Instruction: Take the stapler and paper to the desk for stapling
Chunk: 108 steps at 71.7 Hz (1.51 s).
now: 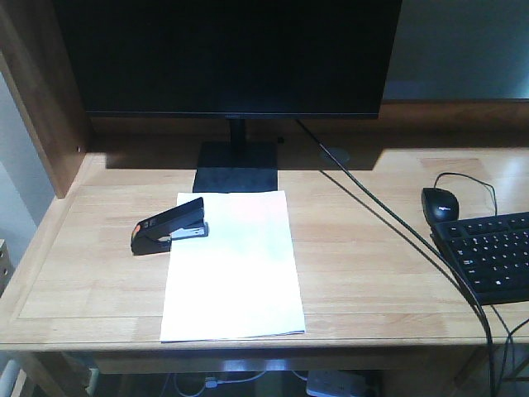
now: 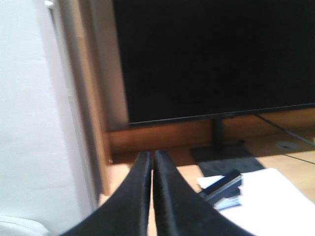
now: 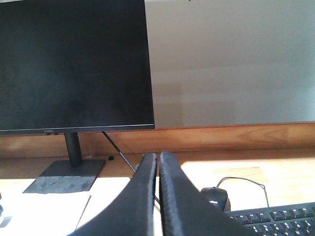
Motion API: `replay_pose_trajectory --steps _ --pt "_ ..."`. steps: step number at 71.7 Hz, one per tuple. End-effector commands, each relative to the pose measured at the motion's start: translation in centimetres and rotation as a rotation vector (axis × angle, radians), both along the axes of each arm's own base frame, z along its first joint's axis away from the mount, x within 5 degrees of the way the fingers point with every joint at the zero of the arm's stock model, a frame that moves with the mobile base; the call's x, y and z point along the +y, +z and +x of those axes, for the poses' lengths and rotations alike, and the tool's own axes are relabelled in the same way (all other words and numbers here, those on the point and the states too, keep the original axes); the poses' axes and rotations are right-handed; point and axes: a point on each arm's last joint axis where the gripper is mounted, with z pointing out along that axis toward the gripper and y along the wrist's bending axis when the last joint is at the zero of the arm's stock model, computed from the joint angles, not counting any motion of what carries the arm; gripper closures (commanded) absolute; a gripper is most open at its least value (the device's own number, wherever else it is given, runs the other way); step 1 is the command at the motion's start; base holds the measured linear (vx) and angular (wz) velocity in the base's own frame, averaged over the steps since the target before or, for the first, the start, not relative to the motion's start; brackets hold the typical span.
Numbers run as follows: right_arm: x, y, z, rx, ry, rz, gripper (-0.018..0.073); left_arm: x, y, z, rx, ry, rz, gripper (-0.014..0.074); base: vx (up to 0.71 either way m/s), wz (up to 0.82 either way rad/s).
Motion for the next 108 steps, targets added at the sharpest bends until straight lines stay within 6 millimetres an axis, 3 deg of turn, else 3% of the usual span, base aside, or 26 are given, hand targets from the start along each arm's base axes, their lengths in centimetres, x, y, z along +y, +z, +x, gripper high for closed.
replay_pose_trajectory --steps 1,17,22,108 --pt "-0.1 1.0 0.0 -0.028 -0.013 -0.026 0.0569 0.0 -0.4 0.7 -0.127 0.032 0.005 0.0603 0.00 0.00" --pt "-0.1 1.0 0.0 -0.028 -0.013 -0.026 0.0569 0.1 -5.9 2.2 -0.122 0.059 -0.058 0.0603 0.00 0.00" --pt "-0.1 1.0 0.0 -0.028 -0.013 -0.026 0.0569 0.1 -6.8 2.2 -0.083 0.060 -0.072 0.0603 0.00 0.00" --pt "-0.1 1.0 0.0 -0.028 -0.013 -0.026 0.0569 -0.1 -7.1 2.3 -0.040 0.017 -0.125 0.0603 0.00 0.00"
